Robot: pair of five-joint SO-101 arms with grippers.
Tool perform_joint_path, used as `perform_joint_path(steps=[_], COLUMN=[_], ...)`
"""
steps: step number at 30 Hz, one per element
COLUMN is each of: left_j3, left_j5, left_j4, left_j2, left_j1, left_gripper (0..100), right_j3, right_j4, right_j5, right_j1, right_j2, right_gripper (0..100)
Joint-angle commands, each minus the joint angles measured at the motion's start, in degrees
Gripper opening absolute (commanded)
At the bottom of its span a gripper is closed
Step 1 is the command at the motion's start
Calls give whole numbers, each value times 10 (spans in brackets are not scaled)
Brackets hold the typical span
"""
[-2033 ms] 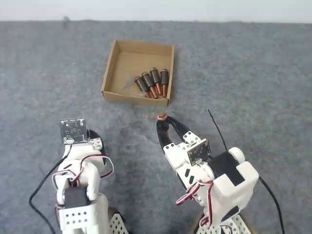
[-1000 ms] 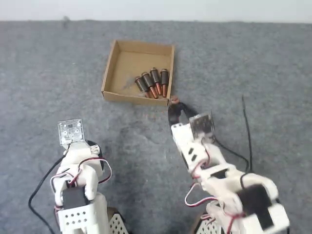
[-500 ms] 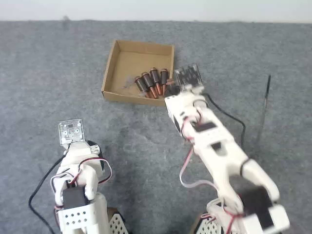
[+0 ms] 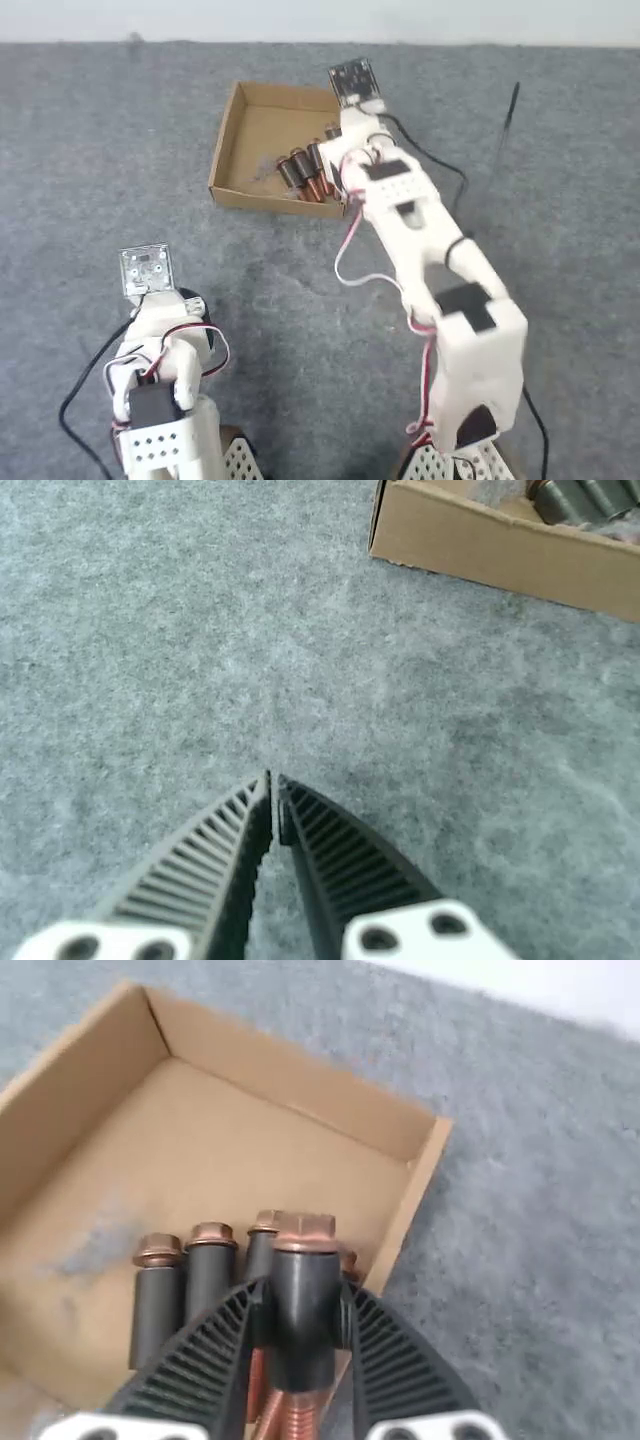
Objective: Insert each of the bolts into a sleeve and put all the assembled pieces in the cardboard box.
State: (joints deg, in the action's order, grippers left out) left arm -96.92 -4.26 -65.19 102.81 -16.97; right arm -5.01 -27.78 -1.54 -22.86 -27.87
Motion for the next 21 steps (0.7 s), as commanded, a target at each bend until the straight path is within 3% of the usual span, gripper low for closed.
perform_joint_path(steps=[1, 7, 12, 21], left_j3=[3, 3, 3, 3], left_j5=[4, 4, 4, 4], left_j4=[-3, -3, -3, -1], left_j2=[-1, -2, -2, -3], left_j1=[-3, -2, -1, -1], left_gripper=[11, 11, 11, 11], right_j3=[-175, -340, -427, -466], right_j4=[-67, -141, -218, -299], right_j5=[-1, 33, 55, 56], right_j1=[0, 2, -2, 2], right_j2=[-58, -170, -207, -210], right_gripper=[9, 20, 120, 51])
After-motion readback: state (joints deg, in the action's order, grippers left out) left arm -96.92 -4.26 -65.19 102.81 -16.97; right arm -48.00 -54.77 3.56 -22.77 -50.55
